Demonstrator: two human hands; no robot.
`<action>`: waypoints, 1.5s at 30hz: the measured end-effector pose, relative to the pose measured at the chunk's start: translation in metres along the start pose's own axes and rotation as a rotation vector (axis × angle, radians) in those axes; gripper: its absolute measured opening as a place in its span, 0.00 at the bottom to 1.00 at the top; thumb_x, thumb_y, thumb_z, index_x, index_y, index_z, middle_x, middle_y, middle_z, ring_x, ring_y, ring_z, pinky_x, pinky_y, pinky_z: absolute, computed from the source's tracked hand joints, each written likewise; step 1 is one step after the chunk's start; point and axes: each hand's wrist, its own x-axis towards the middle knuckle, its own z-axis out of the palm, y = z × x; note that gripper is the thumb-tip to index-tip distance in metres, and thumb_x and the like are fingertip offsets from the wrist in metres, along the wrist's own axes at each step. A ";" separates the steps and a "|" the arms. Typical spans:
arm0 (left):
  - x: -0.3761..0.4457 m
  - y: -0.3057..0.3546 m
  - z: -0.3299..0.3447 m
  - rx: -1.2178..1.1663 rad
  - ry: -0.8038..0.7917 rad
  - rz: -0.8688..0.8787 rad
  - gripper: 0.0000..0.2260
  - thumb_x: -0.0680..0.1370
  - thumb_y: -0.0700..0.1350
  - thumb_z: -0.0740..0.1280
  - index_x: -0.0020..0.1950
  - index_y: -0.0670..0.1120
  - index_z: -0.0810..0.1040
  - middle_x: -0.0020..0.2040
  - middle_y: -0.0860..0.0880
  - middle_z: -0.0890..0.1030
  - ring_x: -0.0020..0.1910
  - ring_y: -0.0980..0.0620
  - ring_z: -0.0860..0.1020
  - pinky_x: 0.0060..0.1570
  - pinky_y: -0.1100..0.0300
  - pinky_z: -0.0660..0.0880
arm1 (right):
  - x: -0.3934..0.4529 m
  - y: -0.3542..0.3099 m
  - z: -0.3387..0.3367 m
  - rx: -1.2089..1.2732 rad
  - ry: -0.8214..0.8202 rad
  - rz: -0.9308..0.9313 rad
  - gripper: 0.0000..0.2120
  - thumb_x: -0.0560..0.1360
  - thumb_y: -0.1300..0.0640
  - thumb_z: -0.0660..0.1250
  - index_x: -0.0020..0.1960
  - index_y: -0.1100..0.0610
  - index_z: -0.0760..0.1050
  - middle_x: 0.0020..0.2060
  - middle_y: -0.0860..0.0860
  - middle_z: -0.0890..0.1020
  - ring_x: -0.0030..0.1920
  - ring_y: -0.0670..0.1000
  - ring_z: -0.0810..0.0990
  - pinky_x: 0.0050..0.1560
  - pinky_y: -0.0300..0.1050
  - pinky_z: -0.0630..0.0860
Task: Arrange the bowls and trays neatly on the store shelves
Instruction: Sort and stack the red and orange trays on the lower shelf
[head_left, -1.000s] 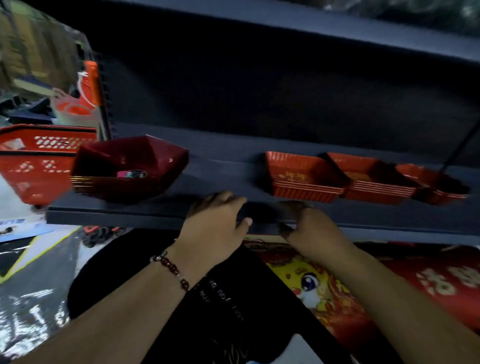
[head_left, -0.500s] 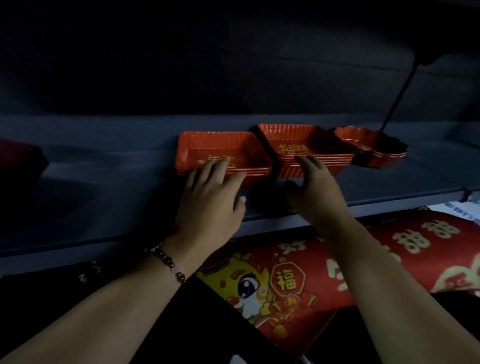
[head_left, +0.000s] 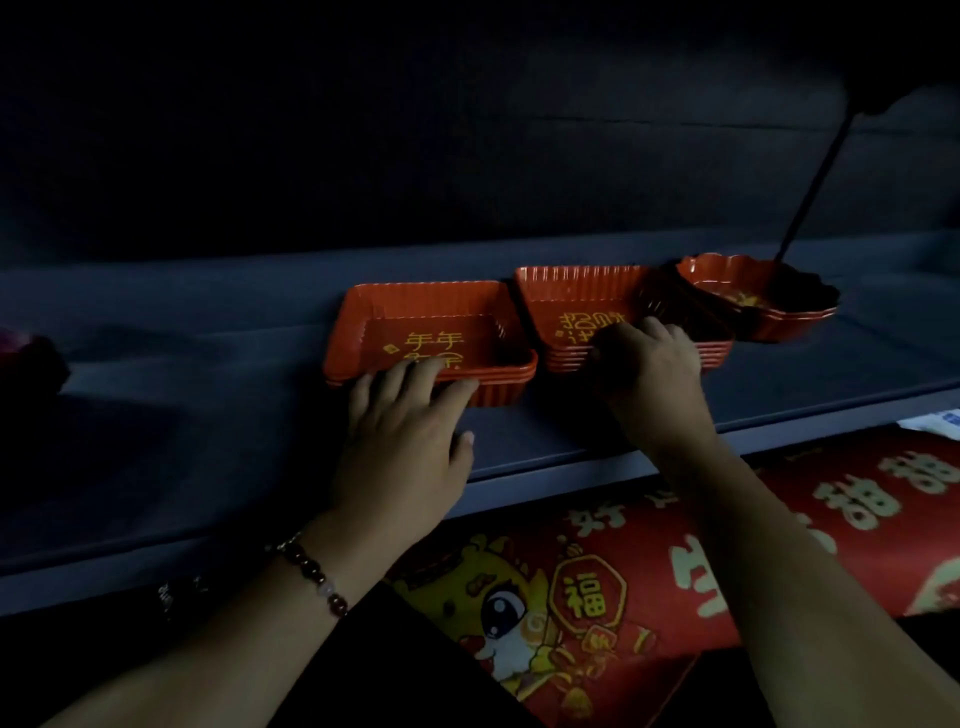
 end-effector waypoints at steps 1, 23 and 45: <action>-0.002 0.000 -0.003 -0.004 0.008 -0.010 0.18 0.74 0.51 0.68 0.64 0.52 0.75 0.63 0.50 0.74 0.65 0.46 0.70 0.65 0.45 0.63 | -0.004 -0.001 -0.004 0.024 -0.009 -0.013 0.10 0.78 0.55 0.63 0.58 0.53 0.77 0.52 0.53 0.75 0.57 0.56 0.71 0.64 0.52 0.61; -0.071 -0.006 -0.071 -0.196 -0.086 -0.086 0.24 0.80 0.56 0.57 0.76 0.60 0.57 0.78 0.56 0.53 0.77 0.53 0.46 0.75 0.49 0.50 | -0.045 -0.046 -0.054 0.445 0.097 0.104 0.11 0.72 0.64 0.71 0.54 0.62 0.81 0.49 0.55 0.80 0.50 0.55 0.80 0.51 0.44 0.79; -0.077 -0.035 -0.095 -1.050 0.236 -0.465 0.07 0.74 0.53 0.71 0.44 0.60 0.73 0.48 0.53 0.80 0.48 0.54 0.79 0.45 0.58 0.73 | -0.089 -0.106 -0.064 0.344 0.055 -0.053 0.25 0.75 0.44 0.65 0.71 0.44 0.66 0.69 0.48 0.66 0.71 0.49 0.61 0.69 0.59 0.66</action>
